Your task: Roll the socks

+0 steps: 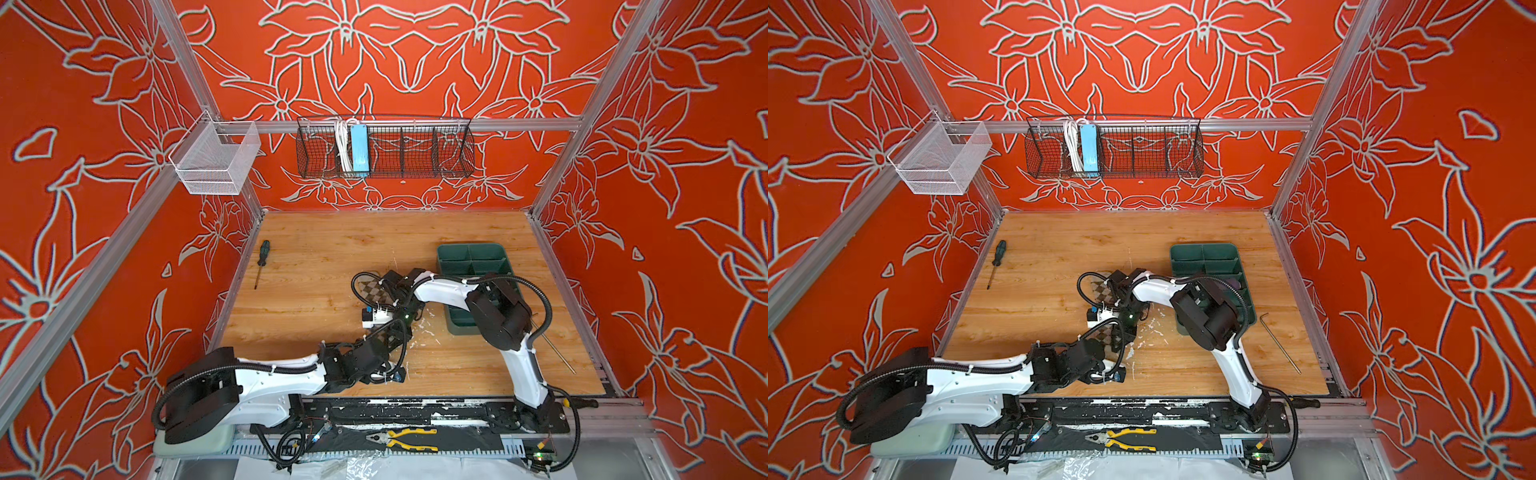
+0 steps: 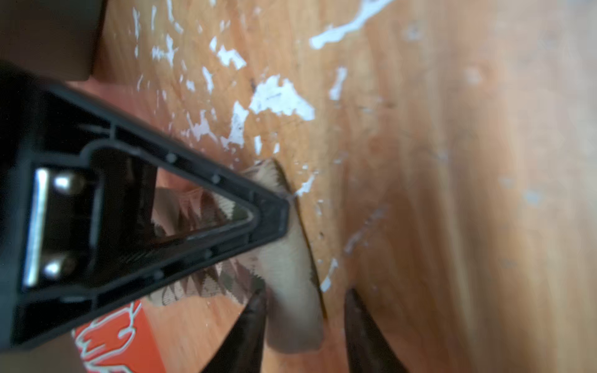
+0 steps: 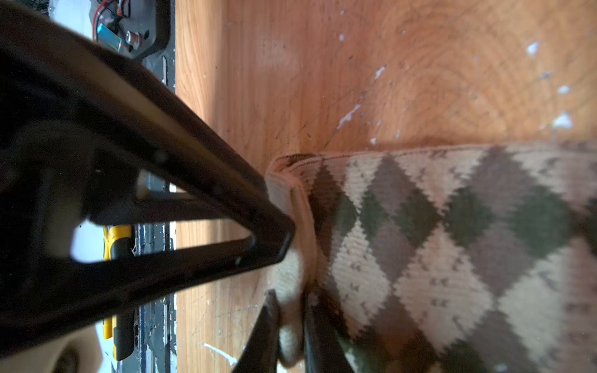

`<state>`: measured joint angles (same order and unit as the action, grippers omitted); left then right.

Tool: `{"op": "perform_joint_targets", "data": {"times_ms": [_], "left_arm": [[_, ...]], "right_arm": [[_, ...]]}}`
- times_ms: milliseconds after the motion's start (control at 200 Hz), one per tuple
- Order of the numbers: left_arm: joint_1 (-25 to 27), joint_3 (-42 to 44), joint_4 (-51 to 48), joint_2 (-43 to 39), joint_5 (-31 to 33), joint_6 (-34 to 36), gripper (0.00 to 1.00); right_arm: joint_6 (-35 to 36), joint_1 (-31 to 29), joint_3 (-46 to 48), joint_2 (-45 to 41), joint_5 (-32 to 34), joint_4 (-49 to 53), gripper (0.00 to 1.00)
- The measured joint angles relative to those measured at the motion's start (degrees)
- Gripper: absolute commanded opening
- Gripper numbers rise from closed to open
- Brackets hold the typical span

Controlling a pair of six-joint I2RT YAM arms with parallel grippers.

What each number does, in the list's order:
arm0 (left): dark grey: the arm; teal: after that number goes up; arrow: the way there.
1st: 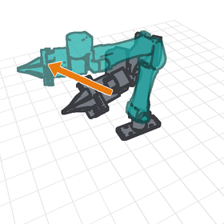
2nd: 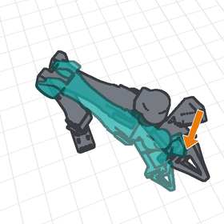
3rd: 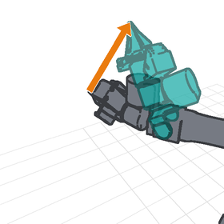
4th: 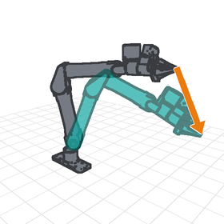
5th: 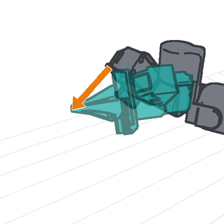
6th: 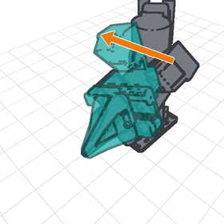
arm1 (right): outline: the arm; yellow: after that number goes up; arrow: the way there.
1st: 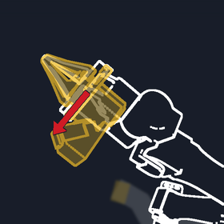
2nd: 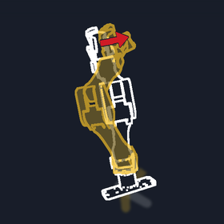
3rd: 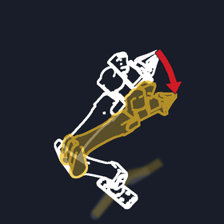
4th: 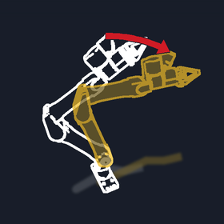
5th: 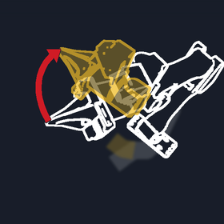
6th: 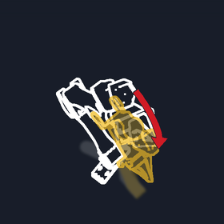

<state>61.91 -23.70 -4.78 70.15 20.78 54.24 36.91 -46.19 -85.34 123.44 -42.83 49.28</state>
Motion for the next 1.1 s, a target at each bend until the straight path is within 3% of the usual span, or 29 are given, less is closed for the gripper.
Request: {"op": "perform_joint_targets", "data": {"times_ms": [150, 210, 601, 841, 1021, 1101], "left_arm": [[-0.52, -1.92, 1.55, 4.44, 0.11, -2.62, 0.13], [-0.87, -2.58, 1.4, 5.51, 0.11, -3.76, 0.0], [-5.79, -5.18, -3.45, 4.28, -4.42, -7.48, 0.0], [-14.03, -9.46, -11.67, 4.02, -16.96, -8.17, 0.0], [-19.85, -14.99, -16.37, 8.85, -26.62, -9.64, 0.0], [-22.21, -17.0, -18.75, 11.17, -30.47, -10.45, 0.0]], "right_arm": [[0.44, 0.17, 1.05, -0.55, -0.42, -0.92, 0.2], [0.46, 0.31, 2.36, -1.44, -0.33, -2.23, 0.21], [-2.54, 4.26, 18.25, -14.93, 7.85, -17.4, 0.29], [-7.91, 7.82, 28.02, -29.88, 14.32, -31.85, 0.32], [-13.49, 10.99, 37.7, -46.21, 24.0, -48.68, 0.33], [-13.38, 11.17, 41.46, -53.4, 24.92, -53.99, 0.33]]}}
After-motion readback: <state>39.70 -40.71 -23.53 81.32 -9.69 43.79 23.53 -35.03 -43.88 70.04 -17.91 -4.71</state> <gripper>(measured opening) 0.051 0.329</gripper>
